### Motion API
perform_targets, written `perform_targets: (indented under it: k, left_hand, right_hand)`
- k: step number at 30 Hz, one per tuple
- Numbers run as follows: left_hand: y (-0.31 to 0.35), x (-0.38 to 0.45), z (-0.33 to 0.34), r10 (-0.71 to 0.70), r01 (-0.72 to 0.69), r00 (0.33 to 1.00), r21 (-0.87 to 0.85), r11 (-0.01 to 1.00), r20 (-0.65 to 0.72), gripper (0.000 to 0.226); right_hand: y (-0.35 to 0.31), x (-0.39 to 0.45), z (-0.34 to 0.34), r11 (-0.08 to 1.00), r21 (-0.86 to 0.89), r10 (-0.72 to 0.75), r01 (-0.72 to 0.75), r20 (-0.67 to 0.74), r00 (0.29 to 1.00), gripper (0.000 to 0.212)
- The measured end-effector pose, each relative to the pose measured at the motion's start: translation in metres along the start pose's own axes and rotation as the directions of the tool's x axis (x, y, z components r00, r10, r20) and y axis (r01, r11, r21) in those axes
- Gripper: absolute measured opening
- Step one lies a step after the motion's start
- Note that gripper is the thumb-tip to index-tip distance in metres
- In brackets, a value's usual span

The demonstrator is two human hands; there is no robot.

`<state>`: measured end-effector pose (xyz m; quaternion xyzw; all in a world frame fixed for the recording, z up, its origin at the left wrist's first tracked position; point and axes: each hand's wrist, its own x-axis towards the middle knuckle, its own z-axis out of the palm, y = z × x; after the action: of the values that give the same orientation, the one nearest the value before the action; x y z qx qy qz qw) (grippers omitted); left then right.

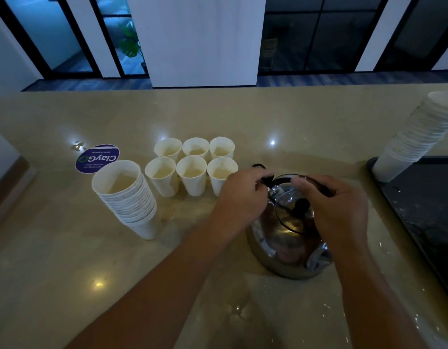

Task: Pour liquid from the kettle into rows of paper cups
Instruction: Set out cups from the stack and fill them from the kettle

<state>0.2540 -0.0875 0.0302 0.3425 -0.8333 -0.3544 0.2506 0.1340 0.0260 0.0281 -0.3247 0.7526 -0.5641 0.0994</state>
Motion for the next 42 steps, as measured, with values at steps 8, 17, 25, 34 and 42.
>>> perform_targets:
  k: [8,17,25,34,42]
  left_hand:
    - [0.011,0.016,-0.024,0.027,-0.031,0.997,-0.054,0.998,-0.071,0.044]
    - [0.01,0.043,-0.063,-0.006,-0.006,0.991,-0.093,0.996,-0.132,0.032]
    - [0.003,0.049,-0.08,-0.05,0.03,0.987,-0.133,0.991,-0.155,0.029]
    - [-0.006,0.053,-0.088,-0.079,0.058,0.987,-0.148,0.987,-0.139,0.028]
    - [-0.013,0.056,-0.089,-0.093,0.069,0.987,-0.175,0.982,-0.131,0.025]
  right_hand:
    - [-0.031,0.022,-0.003,0.997,0.058,-0.056,0.054,0.046,0.997,0.011]
    - [-0.071,0.057,0.009,0.991,-0.055,-0.113,0.125,0.189,0.975,0.019]
    - [-0.09,0.074,0.027,0.972,-0.142,-0.143,0.186,0.269,0.952,0.028]
    - [-0.099,0.086,0.04,0.952,-0.208,-0.148,0.226,0.335,0.931,0.022]
    - [-0.104,0.095,0.046,0.923,-0.269,-0.158,0.275,0.387,0.909,0.022]
